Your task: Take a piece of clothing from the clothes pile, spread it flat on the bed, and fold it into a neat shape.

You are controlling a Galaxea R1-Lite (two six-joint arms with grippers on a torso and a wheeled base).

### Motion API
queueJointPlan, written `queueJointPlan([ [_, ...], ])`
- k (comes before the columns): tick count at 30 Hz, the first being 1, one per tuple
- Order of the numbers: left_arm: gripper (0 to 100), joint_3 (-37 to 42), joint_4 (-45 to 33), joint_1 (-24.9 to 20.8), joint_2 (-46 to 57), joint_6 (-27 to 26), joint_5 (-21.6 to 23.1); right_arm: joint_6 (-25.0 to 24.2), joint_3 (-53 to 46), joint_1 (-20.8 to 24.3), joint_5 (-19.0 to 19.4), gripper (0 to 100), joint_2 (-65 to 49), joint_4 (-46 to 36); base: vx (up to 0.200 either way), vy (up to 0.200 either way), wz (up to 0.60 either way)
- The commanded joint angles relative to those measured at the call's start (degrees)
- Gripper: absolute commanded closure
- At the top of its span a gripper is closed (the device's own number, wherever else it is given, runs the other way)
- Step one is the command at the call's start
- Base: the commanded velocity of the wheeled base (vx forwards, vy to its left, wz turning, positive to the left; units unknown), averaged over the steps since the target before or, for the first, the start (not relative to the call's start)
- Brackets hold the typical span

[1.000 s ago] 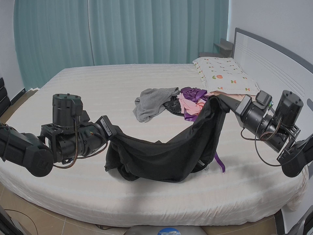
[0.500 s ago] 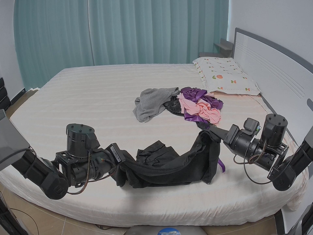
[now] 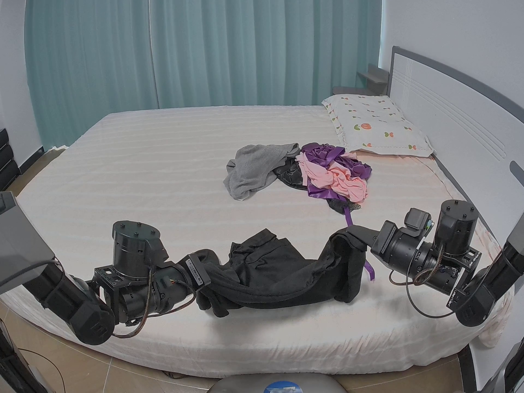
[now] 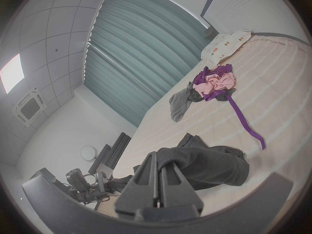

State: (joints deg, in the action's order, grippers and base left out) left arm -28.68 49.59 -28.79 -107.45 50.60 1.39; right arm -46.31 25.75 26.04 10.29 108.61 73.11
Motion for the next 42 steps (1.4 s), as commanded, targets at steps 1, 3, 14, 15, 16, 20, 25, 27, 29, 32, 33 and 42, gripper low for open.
queueJointPlan([
  [1,100,-0.1,0.2,-0.1,-0.6,0.0,-0.2,0.0,-0.2,0.1,0.0,100,-0.1,0.0,0.0,0.0,0.0],
  [3,100,-0.1,0.5,-0.1,-0.6,0.2,-0.4,0.0,-0.2,0.2,0.0,100,-0.1,0.0,0.0,0.0,0.0],
  [14,100,1.0,3.1,-0.1,0.7,0.9,-0.2,0.0,-0.2,0.5,-0.3,100,-0.7,0.0,0.0,0.109,0.0],
  [15,100,1.1,3.1,-0.1,0.9,0.9,-0.1,0.1,-0.2,0.5,-0.6,100,-0.9,0.0,0.0,0.2,0.0],
  [16,100,1.1,3.1,-0.1,0.9,0.9,-0.1,0.1,-0.2,0.5,-0.6,100,-0.9,0.0,0.0,0.2,0.0],
  [20,100,1.1,3.1,-0.1,1.2,0.9,-0.1,0.1,-0.3,0.5,-1.0,100,-1.0,0.0,0.0,0.2,0.0],
  [25,100,1.1,3.1,-0.1,1.8,0.9,-0.1,0.0,-0.3,0.4,-1.1,100,-1.1,0.0,0.0,0.2,0.0],
  [27,100,1.4,3.1,-0.1,2.1,1.1,0.3,0.0,-0.3,0.4,-1.0,100,-1.0,0.0,0.0,0.2,0.0],
  [29,100,1.7,3.1,-0.1,2.1,1.4,0.4,0.0,-0.4,0.4,-1.0,100,-0.5,0.0,0.0,0.2,0.0],
  [32,100,1.6,3.1,-0.1,2.3,1.5,0.4,0.0,-0.5,0.3,-1.0,100,-0.7,0.0,0.0,0.2,0.0],
  [33,100,1.7,3.1,-0.1,2.7,1.4,0.4,0.0,-0.6,0.3,-1.0,100,-0.9,0.0,0.0,0.2,0.0],
  [42,100,1.8,3.1,-0.1,2.9,1.5,0.4,0.0,-0.5,0.2,-1.3,100,-0.9,0.1,0.0,0.2,0.0],
])
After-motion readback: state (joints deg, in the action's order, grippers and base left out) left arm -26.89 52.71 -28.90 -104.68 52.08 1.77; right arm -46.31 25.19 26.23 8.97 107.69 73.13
